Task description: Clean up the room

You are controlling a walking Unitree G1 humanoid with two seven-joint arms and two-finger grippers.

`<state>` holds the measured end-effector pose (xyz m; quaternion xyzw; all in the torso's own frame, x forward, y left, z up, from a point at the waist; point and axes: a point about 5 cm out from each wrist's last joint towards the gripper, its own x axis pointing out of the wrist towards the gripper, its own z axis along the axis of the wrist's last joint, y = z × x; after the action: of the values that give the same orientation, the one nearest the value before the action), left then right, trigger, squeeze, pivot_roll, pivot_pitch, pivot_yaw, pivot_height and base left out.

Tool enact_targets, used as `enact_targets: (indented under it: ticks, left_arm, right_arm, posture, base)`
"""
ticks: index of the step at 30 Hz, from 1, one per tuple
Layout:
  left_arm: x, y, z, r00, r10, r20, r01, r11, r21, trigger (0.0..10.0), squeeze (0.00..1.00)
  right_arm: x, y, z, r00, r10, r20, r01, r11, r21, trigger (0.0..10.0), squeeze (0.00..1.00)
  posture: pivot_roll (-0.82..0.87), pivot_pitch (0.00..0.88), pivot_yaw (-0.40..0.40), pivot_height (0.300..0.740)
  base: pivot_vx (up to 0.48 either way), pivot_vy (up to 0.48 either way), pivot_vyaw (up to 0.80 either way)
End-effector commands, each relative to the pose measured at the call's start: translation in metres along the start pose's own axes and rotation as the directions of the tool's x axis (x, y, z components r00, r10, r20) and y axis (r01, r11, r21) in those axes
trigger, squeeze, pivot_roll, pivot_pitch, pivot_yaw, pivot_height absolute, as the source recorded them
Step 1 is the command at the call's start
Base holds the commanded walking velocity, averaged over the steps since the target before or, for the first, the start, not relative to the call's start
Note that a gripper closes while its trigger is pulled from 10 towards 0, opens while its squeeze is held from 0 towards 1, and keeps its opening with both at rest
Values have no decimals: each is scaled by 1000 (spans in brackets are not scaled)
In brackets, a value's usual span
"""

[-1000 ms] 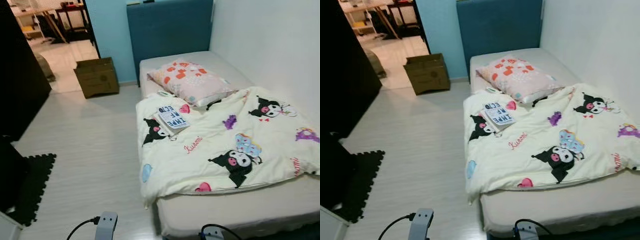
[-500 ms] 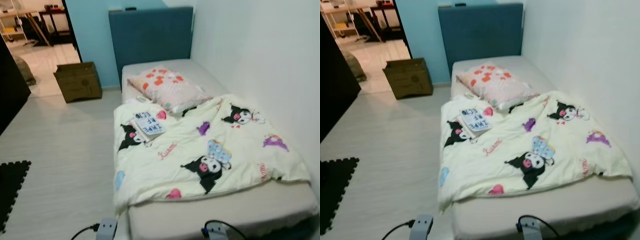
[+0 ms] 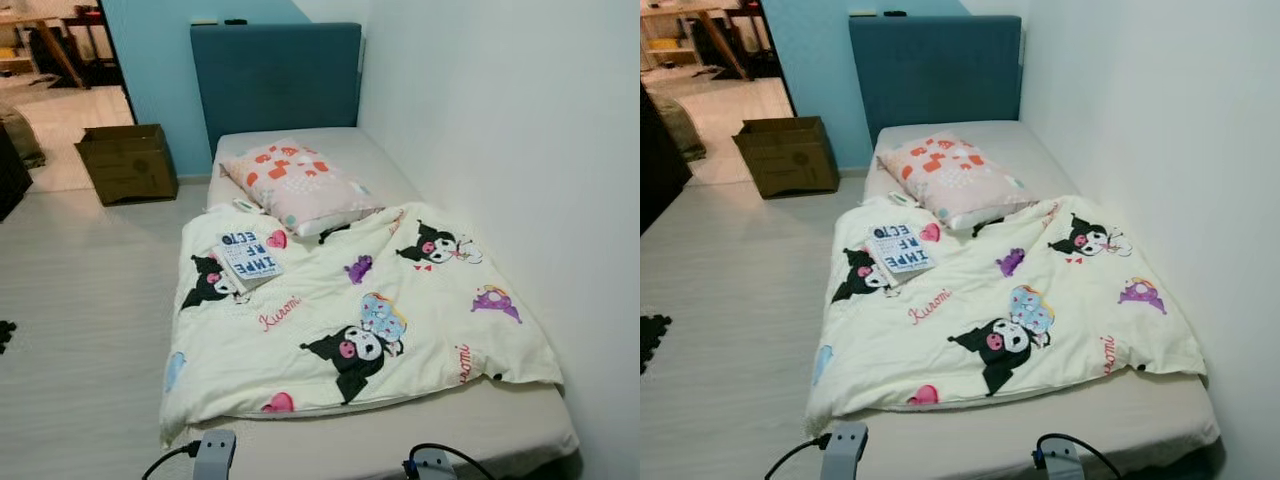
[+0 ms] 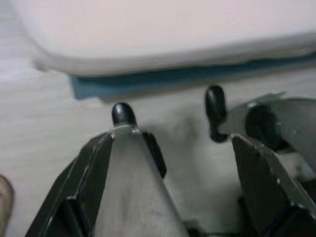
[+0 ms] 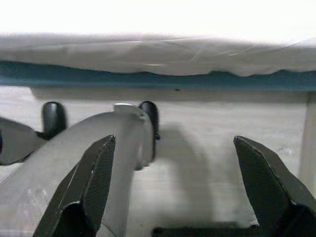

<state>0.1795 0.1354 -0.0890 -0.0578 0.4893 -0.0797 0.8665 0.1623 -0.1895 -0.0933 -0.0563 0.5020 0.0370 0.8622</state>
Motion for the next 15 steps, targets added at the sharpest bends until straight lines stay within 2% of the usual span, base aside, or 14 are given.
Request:
enact_targets:
  ticks: [1, 8, 15]
  left_arm:
    - [0, 2, 3, 1000, 10, 13, -9, 1000, -12, 10000, 0]
    - [1, 1, 7, 1000, 9, 25, -8, 1000, -17, 10000, 0]
    - [1, 2, 12, 999, 15, 35, -15, 1000, -11, 10000, 0]
  right_arm:
    - [0, 6, -3, 1000, 21, -18, -21, 1000, -11, 10000, 0]
    - [0, 4, -2, 1000, 20, -20, -21, 1000, -21, 10000, 0]
    - [1, 3, 1, 1000, 18, -16, -18, 1000, -20, 10000, 0]
  posture:
    - [-185, 38, 6, 740]
    - [-182, 26, 8, 740]
    - [-185, 16, 19, 740]
  base:
    - [0, -435, 0]
    - [0, -408, 0]
    - [0, 0, 0]
